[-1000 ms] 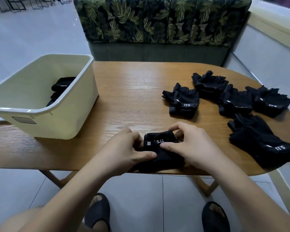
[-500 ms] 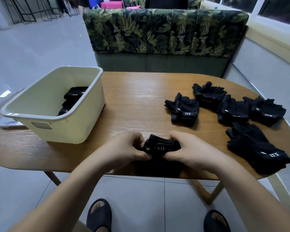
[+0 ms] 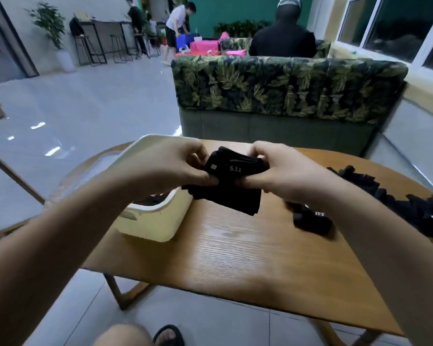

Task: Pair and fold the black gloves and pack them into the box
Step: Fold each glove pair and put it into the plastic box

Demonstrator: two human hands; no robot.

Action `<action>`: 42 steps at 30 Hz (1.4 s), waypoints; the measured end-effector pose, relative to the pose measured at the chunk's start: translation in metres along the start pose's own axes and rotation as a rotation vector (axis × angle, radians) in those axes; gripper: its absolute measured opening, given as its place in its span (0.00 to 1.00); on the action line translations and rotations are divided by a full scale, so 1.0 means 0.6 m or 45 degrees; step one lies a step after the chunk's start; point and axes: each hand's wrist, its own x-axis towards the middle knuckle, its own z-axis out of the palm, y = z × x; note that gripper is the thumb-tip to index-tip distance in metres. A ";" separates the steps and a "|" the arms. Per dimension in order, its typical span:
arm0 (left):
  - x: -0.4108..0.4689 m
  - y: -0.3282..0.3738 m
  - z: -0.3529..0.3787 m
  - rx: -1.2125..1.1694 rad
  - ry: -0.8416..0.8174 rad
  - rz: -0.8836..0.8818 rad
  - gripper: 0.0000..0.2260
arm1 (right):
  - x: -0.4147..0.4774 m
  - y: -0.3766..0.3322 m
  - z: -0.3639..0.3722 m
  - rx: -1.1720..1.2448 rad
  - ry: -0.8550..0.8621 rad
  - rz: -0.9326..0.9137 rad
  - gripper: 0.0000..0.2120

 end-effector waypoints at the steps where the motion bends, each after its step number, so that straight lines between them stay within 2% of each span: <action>1: 0.005 -0.003 -0.026 0.035 0.033 -0.019 0.13 | 0.023 -0.018 0.003 0.016 0.024 -0.038 0.13; 4: 0.027 -0.032 -0.097 0.041 0.111 -0.073 0.09 | 0.094 -0.063 0.023 0.061 0.045 -0.107 0.14; 9: 0.061 -0.110 -0.177 0.152 0.158 -0.208 0.08 | 0.204 -0.111 0.085 0.047 0.011 -0.131 0.15; 13: 0.073 -0.170 -0.202 0.319 0.106 -0.314 0.08 | 0.253 -0.127 0.137 -0.078 -0.075 -0.133 0.20; 17: 0.076 -0.210 -0.199 0.529 -0.082 -0.366 0.12 | 0.272 -0.128 0.182 -0.255 -0.142 -0.208 0.24; 20: 0.078 -0.224 -0.178 0.822 -0.205 -0.349 0.14 | 0.276 -0.119 0.206 -0.356 -0.174 -0.269 0.20; 24: 0.087 -0.227 -0.145 1.133 -0.205 -0.293 0.14 | 0.282 -0.112 0.225 -0.563 -0.338 -0.329 0.13; 28: 0.096 -0.236 -0.123 1.292 -0.209 -0.253 0.15 | 0.294 -0.107 0.234 -0.719 -0.403 -0.344 0.06; 30: 0.100 -0.242 -0.118 1.345 -0.166 -0.191 0.20 | 0.299 -0.105 0.235 -0.759 -0.392 -0.364 0.09; 33: 0.104 -0.248 -0.115 1.269 -0.089 -0.117 0.26 | 0.306 -0.102 0.235 -0.739 -0.346 -0.391 0.12; 38: 0.095 -0.251 -0.115 0.952 -0.235 -0.072 0.23 | 0.319 -0.102 0.233 -0.763 -0.511 -0.338 0.14; 42: 0.084 -0.247 -0.109 1.067 -0.263 -0.054 0.15 | 0.321 -0.104 0.224 -0.790 -0.450 -0.337 0.16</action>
